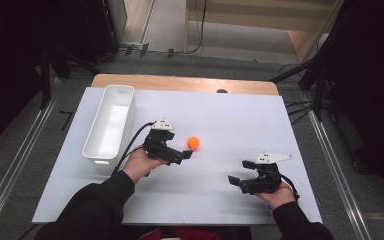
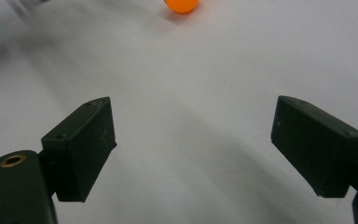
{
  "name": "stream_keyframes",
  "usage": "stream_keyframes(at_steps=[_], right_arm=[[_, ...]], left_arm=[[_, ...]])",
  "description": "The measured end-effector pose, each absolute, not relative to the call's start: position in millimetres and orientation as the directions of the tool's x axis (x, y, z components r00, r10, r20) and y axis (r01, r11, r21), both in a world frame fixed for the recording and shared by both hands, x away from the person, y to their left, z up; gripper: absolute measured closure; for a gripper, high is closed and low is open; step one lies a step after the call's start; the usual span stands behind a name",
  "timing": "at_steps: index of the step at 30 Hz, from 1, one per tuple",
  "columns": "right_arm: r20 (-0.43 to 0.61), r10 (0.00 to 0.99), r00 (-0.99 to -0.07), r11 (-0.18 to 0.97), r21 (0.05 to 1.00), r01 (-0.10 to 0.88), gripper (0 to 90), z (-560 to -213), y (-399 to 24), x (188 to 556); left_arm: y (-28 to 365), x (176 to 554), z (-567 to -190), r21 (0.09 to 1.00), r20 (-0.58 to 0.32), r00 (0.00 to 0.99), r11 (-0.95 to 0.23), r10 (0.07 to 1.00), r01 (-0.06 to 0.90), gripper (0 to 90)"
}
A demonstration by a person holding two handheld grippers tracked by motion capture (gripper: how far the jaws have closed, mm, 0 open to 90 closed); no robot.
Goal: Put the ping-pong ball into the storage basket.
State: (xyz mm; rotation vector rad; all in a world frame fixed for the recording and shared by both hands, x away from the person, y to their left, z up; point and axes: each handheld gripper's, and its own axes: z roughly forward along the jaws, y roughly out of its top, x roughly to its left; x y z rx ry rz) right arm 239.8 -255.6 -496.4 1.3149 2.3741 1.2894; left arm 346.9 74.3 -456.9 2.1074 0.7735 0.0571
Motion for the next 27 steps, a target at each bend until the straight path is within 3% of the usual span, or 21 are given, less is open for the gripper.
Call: stream_keyframes(at_steps=[27], right_arm=[[0.26,0.742,-0.618,0.258,0.739,0.622,12.4,-496,-256,239]], left_arm=[[49,378,-464,0.745,-0.207,0.799,-0.439,0.564,0.503,0.0]])
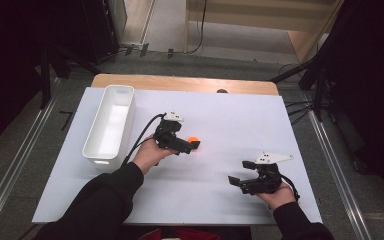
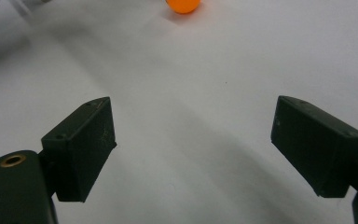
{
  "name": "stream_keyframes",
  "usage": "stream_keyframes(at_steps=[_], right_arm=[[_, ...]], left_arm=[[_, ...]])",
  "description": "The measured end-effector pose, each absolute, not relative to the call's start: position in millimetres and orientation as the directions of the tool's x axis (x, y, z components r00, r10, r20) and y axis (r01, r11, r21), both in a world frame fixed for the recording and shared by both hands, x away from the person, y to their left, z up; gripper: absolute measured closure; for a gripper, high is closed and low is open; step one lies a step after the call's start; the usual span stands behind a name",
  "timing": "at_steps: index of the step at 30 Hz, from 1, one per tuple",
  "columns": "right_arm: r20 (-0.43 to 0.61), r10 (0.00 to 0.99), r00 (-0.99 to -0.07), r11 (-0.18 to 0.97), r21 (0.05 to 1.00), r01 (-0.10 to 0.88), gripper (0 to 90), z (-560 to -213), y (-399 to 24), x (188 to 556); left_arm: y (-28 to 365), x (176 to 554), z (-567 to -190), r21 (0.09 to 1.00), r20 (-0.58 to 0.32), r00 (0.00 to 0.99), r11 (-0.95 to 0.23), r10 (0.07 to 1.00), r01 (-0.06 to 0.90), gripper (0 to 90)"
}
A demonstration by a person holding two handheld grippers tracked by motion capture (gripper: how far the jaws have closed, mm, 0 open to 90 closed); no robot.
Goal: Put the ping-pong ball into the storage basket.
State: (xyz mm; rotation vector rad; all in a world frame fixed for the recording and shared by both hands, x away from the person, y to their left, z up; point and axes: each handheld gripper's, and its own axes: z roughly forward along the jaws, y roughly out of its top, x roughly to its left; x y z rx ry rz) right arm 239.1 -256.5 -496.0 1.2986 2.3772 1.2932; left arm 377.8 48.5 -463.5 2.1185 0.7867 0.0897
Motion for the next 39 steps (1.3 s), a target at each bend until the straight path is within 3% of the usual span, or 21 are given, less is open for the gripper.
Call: stream_keyframes(at_steps=[39], right_arm=[[0.277,0.756,-0.593,0.237,0.729,0.643,12.4,-499,-263,234]], left_arm=[[24,397,-477,0.736,-0.164,0.797,-0.466,0.581,0.491,0.0]])
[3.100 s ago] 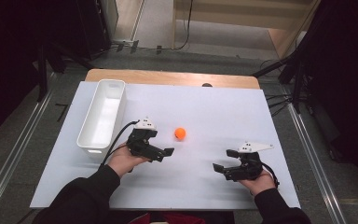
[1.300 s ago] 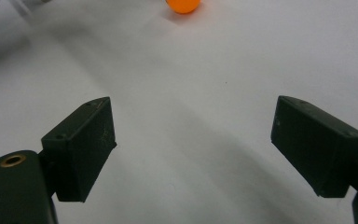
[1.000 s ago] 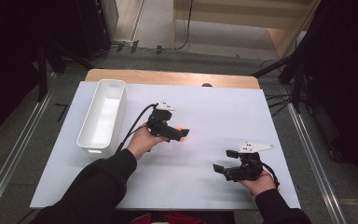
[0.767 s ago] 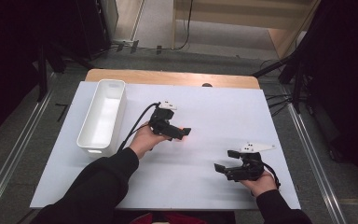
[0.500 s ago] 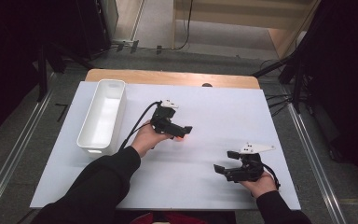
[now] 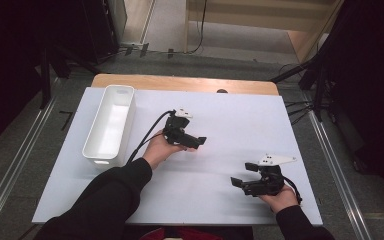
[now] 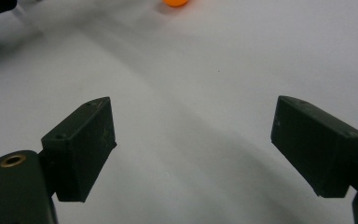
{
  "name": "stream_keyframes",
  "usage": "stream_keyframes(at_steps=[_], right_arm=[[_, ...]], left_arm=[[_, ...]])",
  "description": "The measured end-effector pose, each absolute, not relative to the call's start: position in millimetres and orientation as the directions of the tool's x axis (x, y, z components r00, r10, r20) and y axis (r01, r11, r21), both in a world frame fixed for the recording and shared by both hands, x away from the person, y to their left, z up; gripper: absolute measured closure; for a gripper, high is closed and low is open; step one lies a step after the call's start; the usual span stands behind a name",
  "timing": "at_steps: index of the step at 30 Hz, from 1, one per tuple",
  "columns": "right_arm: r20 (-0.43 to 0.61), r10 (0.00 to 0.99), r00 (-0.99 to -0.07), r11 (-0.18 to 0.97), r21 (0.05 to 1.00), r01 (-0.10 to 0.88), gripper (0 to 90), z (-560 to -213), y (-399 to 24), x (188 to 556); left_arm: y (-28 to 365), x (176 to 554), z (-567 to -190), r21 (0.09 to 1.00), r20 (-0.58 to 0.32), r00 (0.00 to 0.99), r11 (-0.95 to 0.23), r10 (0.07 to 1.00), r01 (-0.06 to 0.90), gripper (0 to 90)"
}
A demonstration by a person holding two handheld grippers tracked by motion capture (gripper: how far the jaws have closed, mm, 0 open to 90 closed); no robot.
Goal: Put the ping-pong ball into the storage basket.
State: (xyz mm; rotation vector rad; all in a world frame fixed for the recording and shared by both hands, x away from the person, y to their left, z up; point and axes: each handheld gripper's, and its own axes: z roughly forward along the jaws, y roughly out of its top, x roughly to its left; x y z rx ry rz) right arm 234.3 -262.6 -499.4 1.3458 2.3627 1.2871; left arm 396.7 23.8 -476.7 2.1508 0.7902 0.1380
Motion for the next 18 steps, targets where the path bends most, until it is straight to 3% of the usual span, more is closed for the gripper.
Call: stream_keyframes(at_steps=[18], right_arm=[[0.275,0.754,-0.596,0.242,0.728,0.642,12.4,-499,-263,235]], left_arm=[[25,394,-499,0.731,-0.177,0.814,-0.48,0.553,0.485,0.0]])
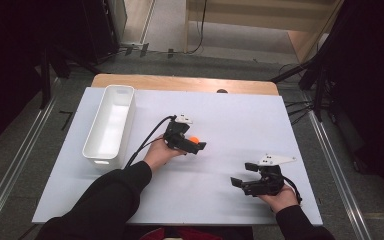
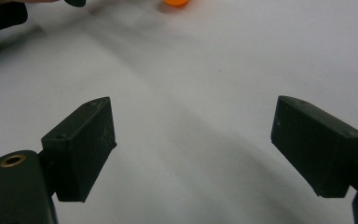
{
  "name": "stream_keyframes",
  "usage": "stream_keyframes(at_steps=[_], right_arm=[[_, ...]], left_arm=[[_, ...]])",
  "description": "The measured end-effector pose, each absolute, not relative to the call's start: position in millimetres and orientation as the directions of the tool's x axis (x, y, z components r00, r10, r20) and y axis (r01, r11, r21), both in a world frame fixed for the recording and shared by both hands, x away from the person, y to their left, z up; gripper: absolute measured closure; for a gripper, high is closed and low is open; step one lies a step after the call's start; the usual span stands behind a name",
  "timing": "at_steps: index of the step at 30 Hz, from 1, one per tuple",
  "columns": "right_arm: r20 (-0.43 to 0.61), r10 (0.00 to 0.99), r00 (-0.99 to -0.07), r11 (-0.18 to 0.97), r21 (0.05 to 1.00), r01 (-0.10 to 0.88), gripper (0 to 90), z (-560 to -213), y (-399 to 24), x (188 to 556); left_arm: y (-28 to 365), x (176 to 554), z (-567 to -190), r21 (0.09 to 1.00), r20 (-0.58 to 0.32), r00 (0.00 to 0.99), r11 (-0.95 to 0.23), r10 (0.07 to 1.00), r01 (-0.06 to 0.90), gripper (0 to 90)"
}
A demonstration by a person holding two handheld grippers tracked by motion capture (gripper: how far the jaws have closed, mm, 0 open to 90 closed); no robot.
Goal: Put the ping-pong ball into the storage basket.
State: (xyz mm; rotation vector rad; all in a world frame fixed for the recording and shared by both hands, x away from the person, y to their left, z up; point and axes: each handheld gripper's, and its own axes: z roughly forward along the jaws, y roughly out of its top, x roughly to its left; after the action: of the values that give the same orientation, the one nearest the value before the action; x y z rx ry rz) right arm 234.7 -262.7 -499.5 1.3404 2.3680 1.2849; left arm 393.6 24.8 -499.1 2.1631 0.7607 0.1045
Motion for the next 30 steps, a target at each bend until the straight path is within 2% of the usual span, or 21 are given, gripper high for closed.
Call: stream_keyframes(at_steps=[13,21,25,26,30], right_arm=[[0.274,0.753,-0.599,0.243,0.73,0.639,12.4,-499,-262,235],[0.277,0.753,-0.597,0.242,0.727,0.642,12.4,-499,-262,235],[0.276,0.753,-0.598,0.243,0.727,0.642,12.4,-499,-262,235],[0.277,0.753,-0.597,0.242,0.727,0.643,12.4,-499,-262,235],[0.269,0.754,-0.599,0.246,0.731,0.637,12.4,-499,-262,235]], left_arm=[[22,391,-513,0.686,-0.118,0.821,-0.552,0.558,0.474,0.0],[22,388,-515,0.703,-0.086,0.819,-0.548,0.567,0.453,2.5],[22,386,-515,0.711,-0.072,0.809,-0.539,0.583,0.451,8.4],[23,386,-515,0.714,-0.065,0.806,-0.536,0.588,0.449,14.7],[24,386,-515,0.72,-0.072,0.8,-0.524,0.596,0.455,15.9]])
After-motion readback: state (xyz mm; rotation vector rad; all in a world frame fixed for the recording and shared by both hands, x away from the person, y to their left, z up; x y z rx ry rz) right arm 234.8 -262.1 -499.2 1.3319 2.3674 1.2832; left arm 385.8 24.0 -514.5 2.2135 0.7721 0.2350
